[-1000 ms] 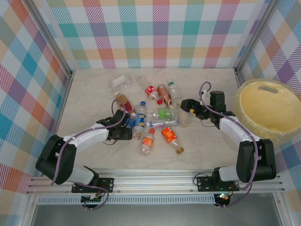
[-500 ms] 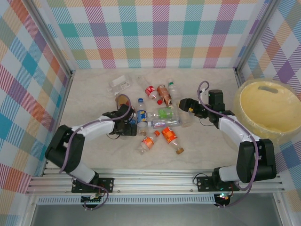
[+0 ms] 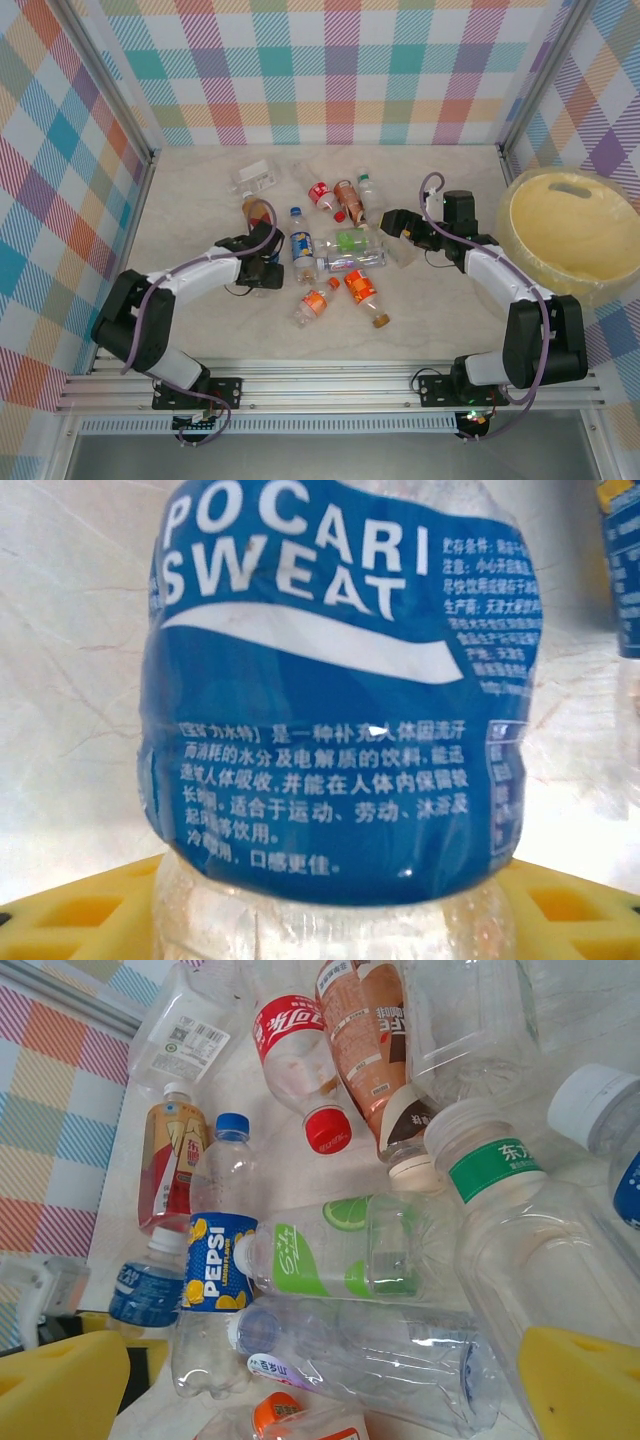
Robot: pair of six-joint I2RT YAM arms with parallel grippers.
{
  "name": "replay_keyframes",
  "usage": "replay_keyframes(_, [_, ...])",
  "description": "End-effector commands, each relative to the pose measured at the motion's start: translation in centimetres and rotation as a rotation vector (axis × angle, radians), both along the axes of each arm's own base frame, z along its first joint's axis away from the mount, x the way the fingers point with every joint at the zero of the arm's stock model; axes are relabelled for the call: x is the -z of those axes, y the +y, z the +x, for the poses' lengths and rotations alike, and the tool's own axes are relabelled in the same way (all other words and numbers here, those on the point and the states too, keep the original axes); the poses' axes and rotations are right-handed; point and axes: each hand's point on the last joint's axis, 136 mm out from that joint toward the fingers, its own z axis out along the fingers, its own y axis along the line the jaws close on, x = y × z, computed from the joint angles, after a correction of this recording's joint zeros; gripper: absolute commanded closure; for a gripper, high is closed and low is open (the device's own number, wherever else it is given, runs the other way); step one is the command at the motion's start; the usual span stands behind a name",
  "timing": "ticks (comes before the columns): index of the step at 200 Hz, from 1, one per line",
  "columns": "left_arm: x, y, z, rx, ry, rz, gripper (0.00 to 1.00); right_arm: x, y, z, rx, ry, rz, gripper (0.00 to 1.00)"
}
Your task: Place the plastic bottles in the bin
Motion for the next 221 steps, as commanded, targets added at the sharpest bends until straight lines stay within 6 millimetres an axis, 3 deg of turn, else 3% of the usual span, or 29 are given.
replay_keyframes(1, [-1.5,0.9,-0.9,-0.005,-0.033,0.018,0.40,-3.5,0.2,1.0,0.005,-0.119,0.009,0.00])
replay_keyframes(23, [-3.7,1.5,-1.1,-0.025,-0.093,0.000,0.40,-4.8,0.6,1.1,-0.007,-0.148,0.036,0.00])
replay_keyframes(56, [-8.8,-0.7,-0.7,0.000,-0.217,-0.189,0.42,-7.1,2.4,0.5,-0.072,-0.215,0.088,0.00])
replay_keyframes(116, [-19.0,-10.1,1.4,0.168,-0.411,-0.790,0.45,-11.9,7.5,-1.4,-0.227,-0.277,0.171,0.00])
replay_keyframes(138, [-21.1,-12.7,1.5,0.259,-0.414,-0.937,0.45,-14.2,9.0,-2.1,-0.291,-0.276,0.246,0.00])
replay_keyframes(177, [-22.8,-16.1,1.4,0.408,-0.377,-1.060,0.46,-18.2,10.9,-3.8,-0.409,-0.303,0.347,0.00])
replay_keyframes(221, [-25.1,-18.7,0.0,0.555,-0.374,-1.157,0.46,-16.6,11.2,-2.5,-0.348,-0.182,0.303,0.00])
